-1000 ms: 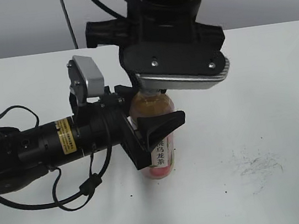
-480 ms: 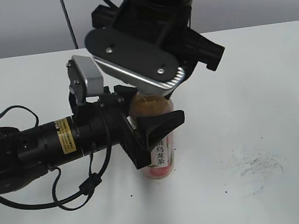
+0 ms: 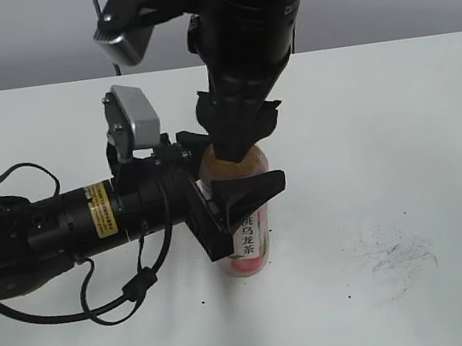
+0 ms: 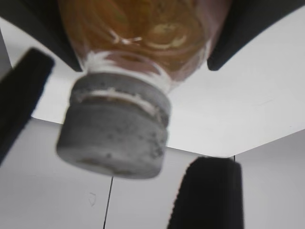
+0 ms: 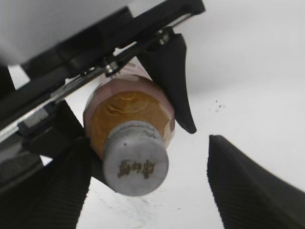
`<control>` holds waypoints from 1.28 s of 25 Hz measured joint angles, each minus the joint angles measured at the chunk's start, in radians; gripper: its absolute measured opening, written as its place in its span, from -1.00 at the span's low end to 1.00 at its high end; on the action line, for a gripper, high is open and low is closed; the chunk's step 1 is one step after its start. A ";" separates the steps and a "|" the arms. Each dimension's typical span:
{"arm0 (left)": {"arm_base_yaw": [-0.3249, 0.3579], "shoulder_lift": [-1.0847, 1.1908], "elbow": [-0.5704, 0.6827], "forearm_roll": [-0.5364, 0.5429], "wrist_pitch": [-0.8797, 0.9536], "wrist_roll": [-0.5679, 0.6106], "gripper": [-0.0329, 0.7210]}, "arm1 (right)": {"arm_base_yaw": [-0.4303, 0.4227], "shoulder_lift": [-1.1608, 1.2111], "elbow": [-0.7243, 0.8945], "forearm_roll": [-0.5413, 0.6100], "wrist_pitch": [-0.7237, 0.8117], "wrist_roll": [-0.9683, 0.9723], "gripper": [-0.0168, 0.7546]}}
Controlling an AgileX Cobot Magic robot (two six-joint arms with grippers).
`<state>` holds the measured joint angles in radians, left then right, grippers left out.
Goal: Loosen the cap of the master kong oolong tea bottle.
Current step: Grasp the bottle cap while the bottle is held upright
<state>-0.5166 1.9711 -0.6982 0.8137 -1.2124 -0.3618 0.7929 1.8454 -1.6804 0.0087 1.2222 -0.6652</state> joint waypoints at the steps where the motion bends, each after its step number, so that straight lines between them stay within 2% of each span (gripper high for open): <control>1: 0.000 0.000 0.000 0.000 0.000 0.000 0.28 | 0.000 0.000 0.000 0.000 0.000 0.090 0.51; 6: 0.000 0.000 0.000 -0.002 0.000 0.000 0.28 | 0.000 0.000 0.000 -0.001 0.000 0.426 0.48; 11: 0.000 0.000 0.000 -0.003 0.000 -0.001 0.28 | 0.000 0.000 0.000 0.000 0.001 0.678 0.32; 19: 0.000 0.000 0.000 -0.006 0.000 -0.001 0.28 | 0.000 0.000 0.000 0.005 0.001 0.785 -0.05; 21: 0.000 0.000 0.000 -0.009 0.001 -0.001 0.28 | 0.000 0.000 0.000 0.010 0.000 0.766 -0.25; 27: 0.000 0.000 0.000 -0.015 0.002 -0.003 0.28 | 0.000 0.000 0.000 0.011 -0.003 0.490 -0.25; 32: 0.000 0.000 0.000 -0.011 0.002 -0.003 0.28 | 0.000 0.000 0.000 0.021 -0.003 0.068 -0.25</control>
<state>-0.5166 1.9711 -0.6982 0.8023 -1.2105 -0.3648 0.7929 1.8454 -1.6804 0.0301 1.2193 -0.5975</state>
